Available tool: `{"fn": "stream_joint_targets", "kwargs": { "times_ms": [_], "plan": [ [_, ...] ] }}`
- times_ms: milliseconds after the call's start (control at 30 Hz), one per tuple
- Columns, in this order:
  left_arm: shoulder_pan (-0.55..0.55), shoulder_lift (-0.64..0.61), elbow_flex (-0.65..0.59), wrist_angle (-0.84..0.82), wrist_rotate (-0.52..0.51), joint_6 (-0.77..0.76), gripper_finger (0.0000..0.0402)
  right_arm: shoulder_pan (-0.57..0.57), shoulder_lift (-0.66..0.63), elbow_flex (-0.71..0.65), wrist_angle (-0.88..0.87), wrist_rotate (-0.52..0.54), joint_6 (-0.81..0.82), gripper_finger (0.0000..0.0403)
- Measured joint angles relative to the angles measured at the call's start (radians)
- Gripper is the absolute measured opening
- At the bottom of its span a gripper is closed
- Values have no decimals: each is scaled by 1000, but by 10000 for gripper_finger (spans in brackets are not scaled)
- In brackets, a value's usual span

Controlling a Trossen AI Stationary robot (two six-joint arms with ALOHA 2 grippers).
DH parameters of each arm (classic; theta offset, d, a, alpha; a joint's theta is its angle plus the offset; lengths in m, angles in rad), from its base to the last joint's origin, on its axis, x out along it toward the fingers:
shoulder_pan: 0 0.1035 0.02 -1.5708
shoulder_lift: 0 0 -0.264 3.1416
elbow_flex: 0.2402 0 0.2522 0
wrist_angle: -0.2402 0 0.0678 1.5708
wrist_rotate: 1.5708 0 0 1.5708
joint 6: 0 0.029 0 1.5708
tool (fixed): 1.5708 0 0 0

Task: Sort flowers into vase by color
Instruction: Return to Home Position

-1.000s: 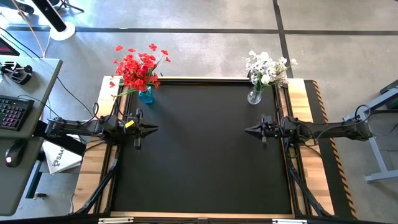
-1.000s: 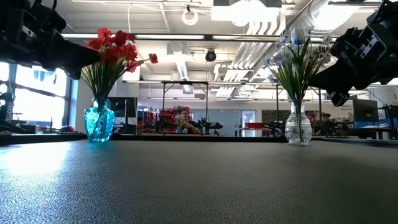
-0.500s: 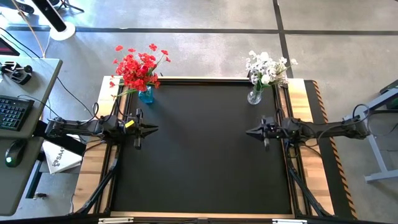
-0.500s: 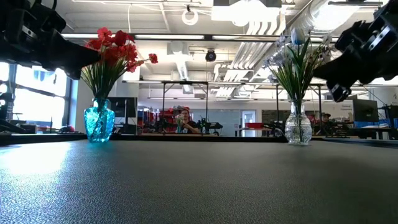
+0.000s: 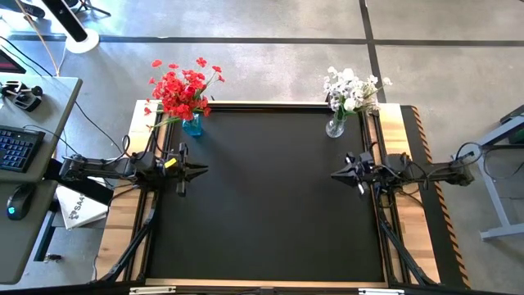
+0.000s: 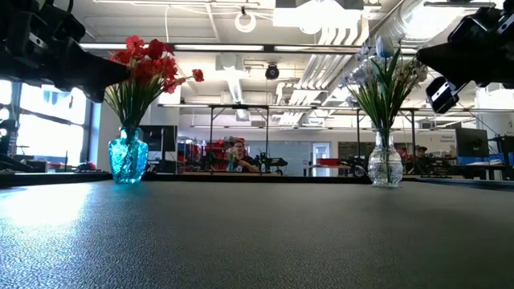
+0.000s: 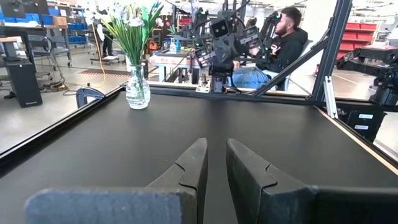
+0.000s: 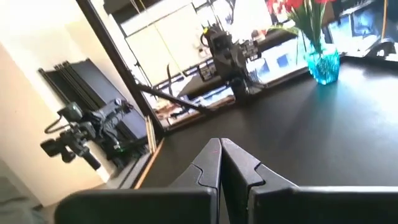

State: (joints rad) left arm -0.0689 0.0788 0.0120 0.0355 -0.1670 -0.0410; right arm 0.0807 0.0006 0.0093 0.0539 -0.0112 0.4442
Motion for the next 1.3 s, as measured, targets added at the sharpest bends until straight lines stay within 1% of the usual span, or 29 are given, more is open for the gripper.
{"fn": "stream_joint_targets", "kwargs": {
  "times_ms": [100, 267, 433, 767, 1300],
  "plan": [
    [0, 1, 0, 2, 0, 0, 46, 0, -1, 0, -1, 10, -75, 0],
    [0, 2, 0, 5, 0, 0, 46, 0, -1, 0, -14, 47, -325, 0],
    [0, 2, 0, 5, 0, 0, 46, 0, -1, 0, -29, 82, -411, 0],
    [0, 2, 0, 5, 0, 0, 46, 1, -1, 0, -29, 81, -471, 0],
    [0, 2, 0, 5, 0, 0, 46, 1, 6, 0, -28, 74, -471, 0]
  ]
}}
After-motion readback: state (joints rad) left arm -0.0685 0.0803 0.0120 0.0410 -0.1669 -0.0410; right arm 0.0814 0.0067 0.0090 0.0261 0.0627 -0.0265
